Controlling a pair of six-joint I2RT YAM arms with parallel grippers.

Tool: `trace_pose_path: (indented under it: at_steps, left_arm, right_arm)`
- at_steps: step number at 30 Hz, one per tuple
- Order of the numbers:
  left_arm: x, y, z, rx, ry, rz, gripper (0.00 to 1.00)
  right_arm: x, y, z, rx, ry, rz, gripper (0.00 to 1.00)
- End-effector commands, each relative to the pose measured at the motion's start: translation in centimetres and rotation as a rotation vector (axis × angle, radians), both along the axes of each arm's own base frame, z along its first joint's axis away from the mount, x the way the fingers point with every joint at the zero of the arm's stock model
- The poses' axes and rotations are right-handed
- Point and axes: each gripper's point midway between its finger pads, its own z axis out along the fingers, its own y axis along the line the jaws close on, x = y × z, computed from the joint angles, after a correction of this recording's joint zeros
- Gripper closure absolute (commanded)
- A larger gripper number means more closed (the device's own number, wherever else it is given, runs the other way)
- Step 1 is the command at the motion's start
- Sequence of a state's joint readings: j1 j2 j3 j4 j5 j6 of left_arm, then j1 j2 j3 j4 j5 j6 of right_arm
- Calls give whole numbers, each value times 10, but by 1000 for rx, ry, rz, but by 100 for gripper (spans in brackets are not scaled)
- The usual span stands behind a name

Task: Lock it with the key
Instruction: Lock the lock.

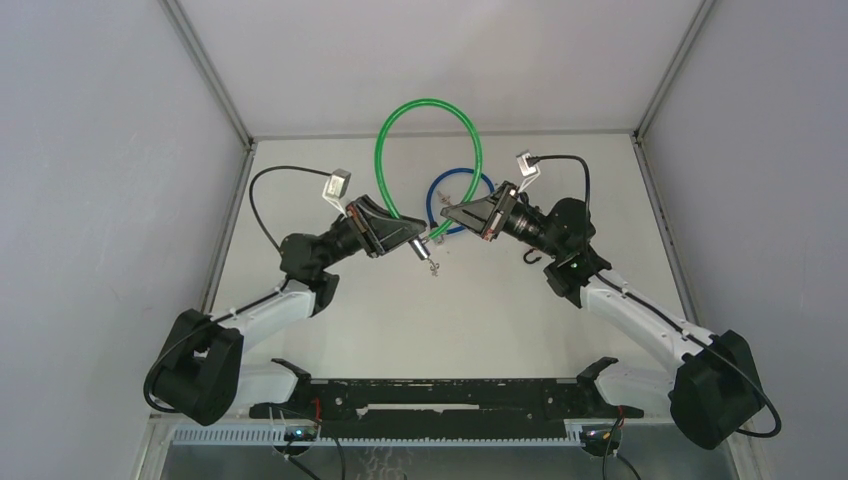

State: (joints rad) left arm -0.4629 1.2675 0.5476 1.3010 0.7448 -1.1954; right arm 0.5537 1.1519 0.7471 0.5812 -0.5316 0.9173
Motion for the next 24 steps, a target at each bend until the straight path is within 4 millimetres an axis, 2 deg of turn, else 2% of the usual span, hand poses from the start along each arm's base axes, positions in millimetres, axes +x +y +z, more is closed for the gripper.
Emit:
trace_pose_path:
  at_steps: [1, 5, 9, 13, 17, 24]
  left_arm:
    - [-18, 4, 32, -85, -130, 9, 100]
    - [-19, 4, 33, -87, -139, 14, 100]
    - [-19, 5, 34, -86, -147, 18, 100]
    - [-19, 5, 33, -85, -149, 21, 100]
    - [-18, 5, 34, -85, -154, 26, 100]
    - [-16, 6, 33, -87, -152, 38, 100]
  right_arm:
    - [-25, 18, -21, -88, 34, 151, 98]
    - [-24, 16, -22, -90, 41, 144, 94]
    - [-22, 14, -24, -99, 53, 131, 80]
    - [-19, 9, -24, -107, 50, 101, 59]
    - [-18, 6, -21, -109, 39, 81, 34]
    - [-17, 0, -20, -124, 35, 48, 6]
